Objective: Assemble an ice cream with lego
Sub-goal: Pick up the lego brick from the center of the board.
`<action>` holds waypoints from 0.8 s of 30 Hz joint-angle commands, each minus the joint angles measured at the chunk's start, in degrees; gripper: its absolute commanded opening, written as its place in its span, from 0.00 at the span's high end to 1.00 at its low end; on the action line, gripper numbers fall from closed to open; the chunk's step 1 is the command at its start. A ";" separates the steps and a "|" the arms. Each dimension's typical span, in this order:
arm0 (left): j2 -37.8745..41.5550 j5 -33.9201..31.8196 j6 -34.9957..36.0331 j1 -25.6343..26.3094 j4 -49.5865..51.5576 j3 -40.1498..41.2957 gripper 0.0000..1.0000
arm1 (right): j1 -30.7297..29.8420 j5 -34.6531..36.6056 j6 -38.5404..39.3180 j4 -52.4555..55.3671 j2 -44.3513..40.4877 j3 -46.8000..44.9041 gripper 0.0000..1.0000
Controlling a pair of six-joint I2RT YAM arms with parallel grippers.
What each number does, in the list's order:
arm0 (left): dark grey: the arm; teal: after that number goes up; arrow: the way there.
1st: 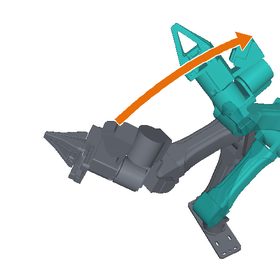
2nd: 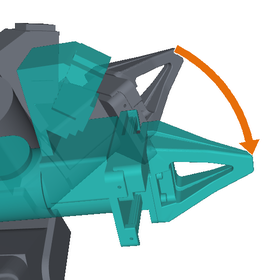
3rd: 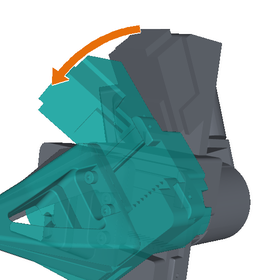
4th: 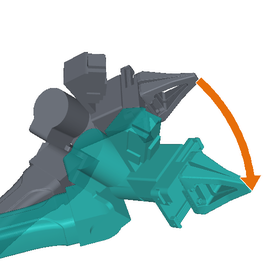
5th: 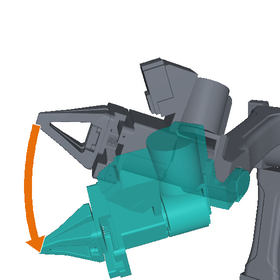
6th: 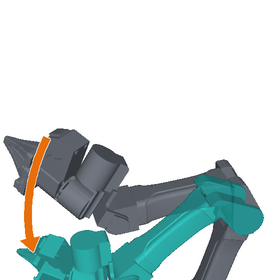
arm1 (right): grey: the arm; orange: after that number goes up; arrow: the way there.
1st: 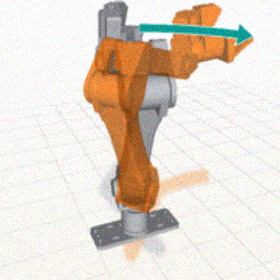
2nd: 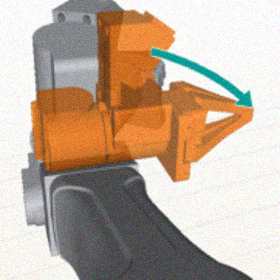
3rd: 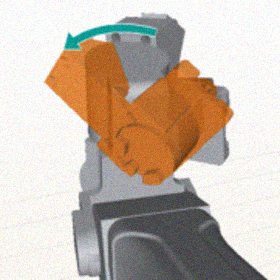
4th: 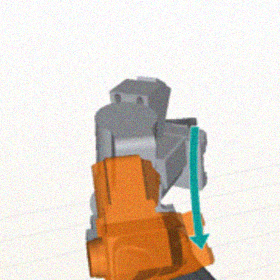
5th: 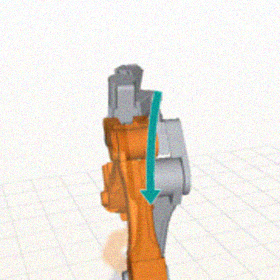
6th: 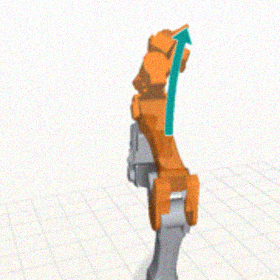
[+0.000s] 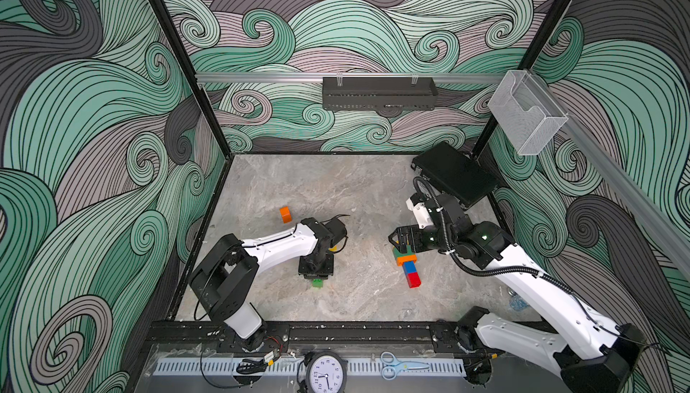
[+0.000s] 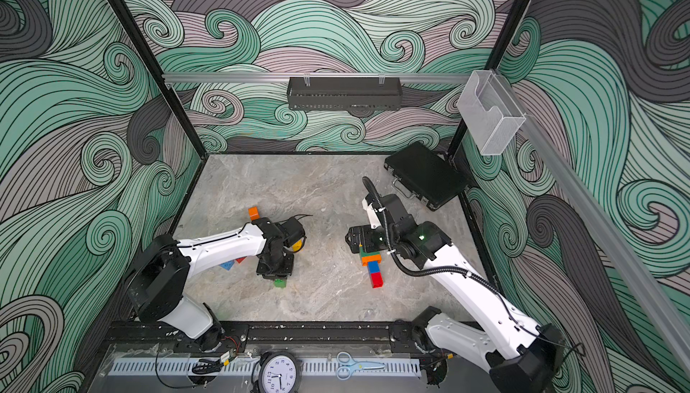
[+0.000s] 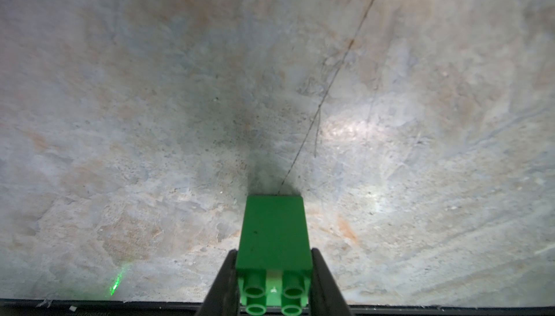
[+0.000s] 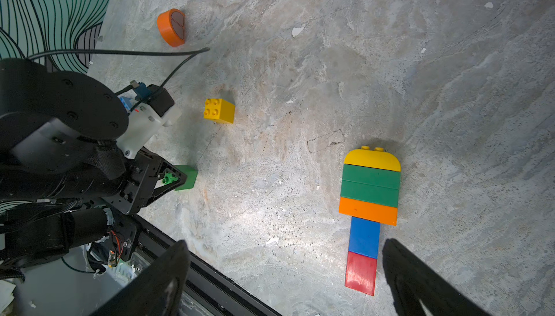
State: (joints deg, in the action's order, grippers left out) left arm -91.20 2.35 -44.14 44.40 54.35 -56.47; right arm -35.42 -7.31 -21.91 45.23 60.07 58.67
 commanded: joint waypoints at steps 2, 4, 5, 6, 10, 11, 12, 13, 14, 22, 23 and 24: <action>-0.18 -2.38 -2.54 0.27 2.75 -7.58 0.80 | -0.14 1.77 -0.68 -0.22 -0.76 -1.02 0.01; -1.12 -3.10 -3.20 0.16 3.99 -11.44 0.80 | 0.06 1.96 -0.76 -0.81 -0.75 -1.60 0.01; -2.12 -3.67 -3.44 -0.01 4.78 -13.70 0.80 | 0.09 2.08 -0.81 -1.15 -0.83 -1.79 0.01; -3.11 -4.10 -3.64 -0.33 5.62 -15.62 0.80 | 0.25 2.22 -0.85 -1.36 -0.82 -1.96 0.01; -8.46 -4.22 -3.59 -2.00 8.74 -23.21 0.82 | 1.20 2.22 -0.94 -1.71 -0.75 -2.43 0.01; -9.68 -4.20 -3.58 -2.52 9.41 -24.89 0.83 | 1.59 1.89 -0.94 -1.89 -0.79 -2.51 0.01; -10.62 -4.03 -3.58 -3.13 9.69 -26.18 0.84 | 1.90 1.71 -0.92 -2.01 -0.75 -2.69 0.01; -11.73 -3.78 -3.54 -3.70 10.21 -27.63 0.85 | 2.23 1.42 -1.02 -2.11 -0.75 -2.82 0.01; -12.69 -3.78 -3.72 -4.28 10.86 -28.87 0.86 | 2.66 1.01 -1.11 -2.24 -0.75 -2.87 0.01; -15.05 -4.19 -4.35 -7.37 12.80 -32.80 0.91 | 4.78 -1.34 -0.49 -2.42 -0.18 -2.98 0.01; -15.20 -4.05 -4.50 -7.61 12.77 -32.87 0.91 | 5.07 -1.63 -0.41 -2.38 -0.05 -2.89 0.01; -15.37 -3.81 -4.63 -7.71 12.68 -32.87 0.91 | 5.28 -1.88 -0.25 -2.40 0.04 -2.87 0.01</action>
State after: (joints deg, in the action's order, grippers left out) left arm -105.65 -0.97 -47.72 37.15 64.12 -87.59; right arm -30.81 -7.94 -21.93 43.44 60.01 56.42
